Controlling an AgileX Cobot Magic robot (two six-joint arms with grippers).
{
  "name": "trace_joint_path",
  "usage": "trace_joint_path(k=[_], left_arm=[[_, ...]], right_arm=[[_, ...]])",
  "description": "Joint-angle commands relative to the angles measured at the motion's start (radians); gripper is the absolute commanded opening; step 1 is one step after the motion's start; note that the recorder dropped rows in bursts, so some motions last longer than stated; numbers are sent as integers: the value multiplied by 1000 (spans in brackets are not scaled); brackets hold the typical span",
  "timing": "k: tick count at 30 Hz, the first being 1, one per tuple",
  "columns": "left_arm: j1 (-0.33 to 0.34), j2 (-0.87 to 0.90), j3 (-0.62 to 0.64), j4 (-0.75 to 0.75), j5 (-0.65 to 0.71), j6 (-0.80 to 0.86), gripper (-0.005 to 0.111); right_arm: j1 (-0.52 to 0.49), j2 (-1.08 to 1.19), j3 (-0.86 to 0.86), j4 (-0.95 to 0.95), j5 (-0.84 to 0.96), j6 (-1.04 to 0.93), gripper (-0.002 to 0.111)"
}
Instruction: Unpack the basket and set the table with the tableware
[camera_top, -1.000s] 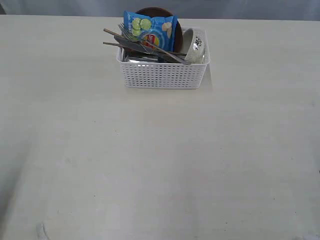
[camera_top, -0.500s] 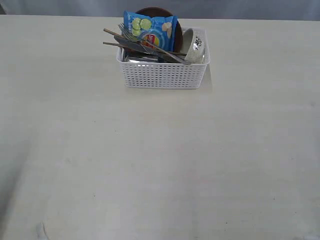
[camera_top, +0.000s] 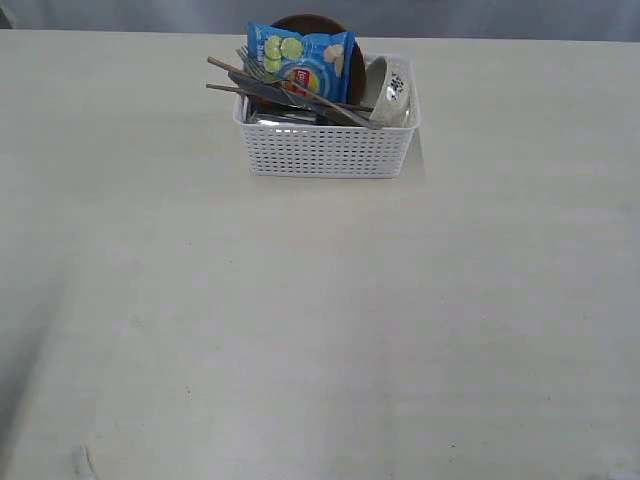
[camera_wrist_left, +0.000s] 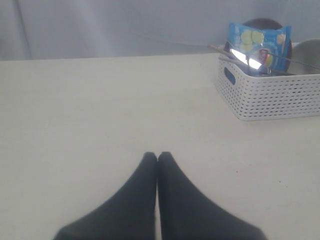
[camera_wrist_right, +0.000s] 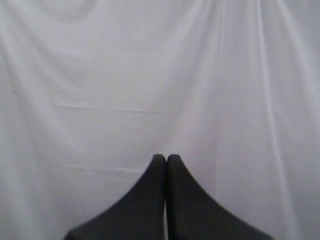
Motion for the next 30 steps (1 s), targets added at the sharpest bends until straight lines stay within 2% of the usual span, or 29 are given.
trace_joint_path(k=[1, 4, 8, 13, 19, 22, 24, 27, 30], left_arm=[[-5, -3, 3, 8, -11, -4, 0], [-5, -3, 3, 8, -11, -4, 0], [-5, -3, 3, 8, -11, -4, 0], [-5, -3, 3, 8, -11, -4, 0], [-5, -3, 3, 8, -11, -4, 0], [-5, -3, 3, 8, -11, -4, 0], [-5, -3, 3, 8, -11, -4, 0], [-5, -3, 3, 8, -11, -4, 0], [-5, -3, 3, 8, -11, -4, 0]], right_arm=[[-4, 133, -188, -8, 128, 7, -1], [7, 292, -361, -8, 273, 7, -1], [76, 565, -564, -8, 442, -18, -1], [233, 909, -808, -8, 661, -101, -1], [359, 1289, -1051, -8, 997, -113, -1], [396, 1446, -1140, -8, 1050, -113, -1], [406, 1523, -1175, 9, 1012, -113, -1], [408, 1577, -1178, 138, 914, -120, -1], [426, 1632, -1249, 160, 945, -247, -1]])
